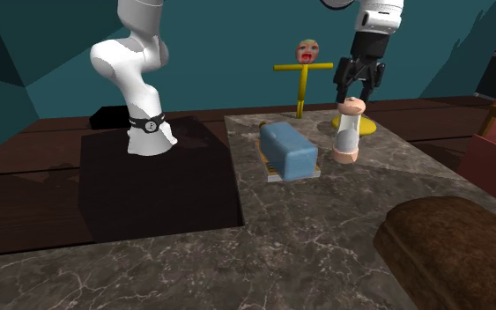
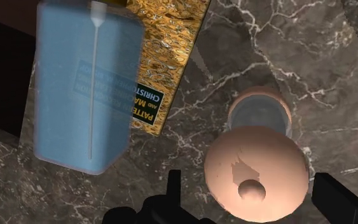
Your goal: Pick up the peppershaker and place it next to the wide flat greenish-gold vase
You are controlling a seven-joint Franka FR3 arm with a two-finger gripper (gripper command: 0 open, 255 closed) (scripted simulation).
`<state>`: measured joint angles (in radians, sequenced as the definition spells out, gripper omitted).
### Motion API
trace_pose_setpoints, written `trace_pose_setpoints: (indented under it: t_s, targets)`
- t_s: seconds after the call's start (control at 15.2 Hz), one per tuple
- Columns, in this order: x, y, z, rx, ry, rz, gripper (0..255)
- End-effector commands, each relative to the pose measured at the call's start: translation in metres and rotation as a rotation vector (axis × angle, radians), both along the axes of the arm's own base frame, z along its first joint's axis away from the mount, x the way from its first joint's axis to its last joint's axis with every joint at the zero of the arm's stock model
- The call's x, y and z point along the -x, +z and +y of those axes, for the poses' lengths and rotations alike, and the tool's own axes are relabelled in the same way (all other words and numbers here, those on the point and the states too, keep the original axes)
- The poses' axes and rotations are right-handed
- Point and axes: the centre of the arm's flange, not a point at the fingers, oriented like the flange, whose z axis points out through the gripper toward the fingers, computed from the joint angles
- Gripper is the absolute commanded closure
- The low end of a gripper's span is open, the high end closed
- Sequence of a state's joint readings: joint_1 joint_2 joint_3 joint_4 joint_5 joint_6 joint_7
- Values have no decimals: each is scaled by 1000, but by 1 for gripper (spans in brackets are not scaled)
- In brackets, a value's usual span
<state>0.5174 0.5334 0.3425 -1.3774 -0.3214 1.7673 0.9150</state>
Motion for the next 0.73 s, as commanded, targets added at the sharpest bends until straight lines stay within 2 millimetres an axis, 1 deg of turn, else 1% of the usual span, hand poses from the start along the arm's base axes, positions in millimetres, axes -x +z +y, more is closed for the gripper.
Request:
trace_pose_setpoints:
  t_s: [0.0, 0.13, 0.66]
  targets:
    - [0, 20, 4, 0, 0, 0, 0]
    - [1, 44, 8, 0, 0, 0, 0]
    - [1, 44, 8, 0, 0, 0, 0]
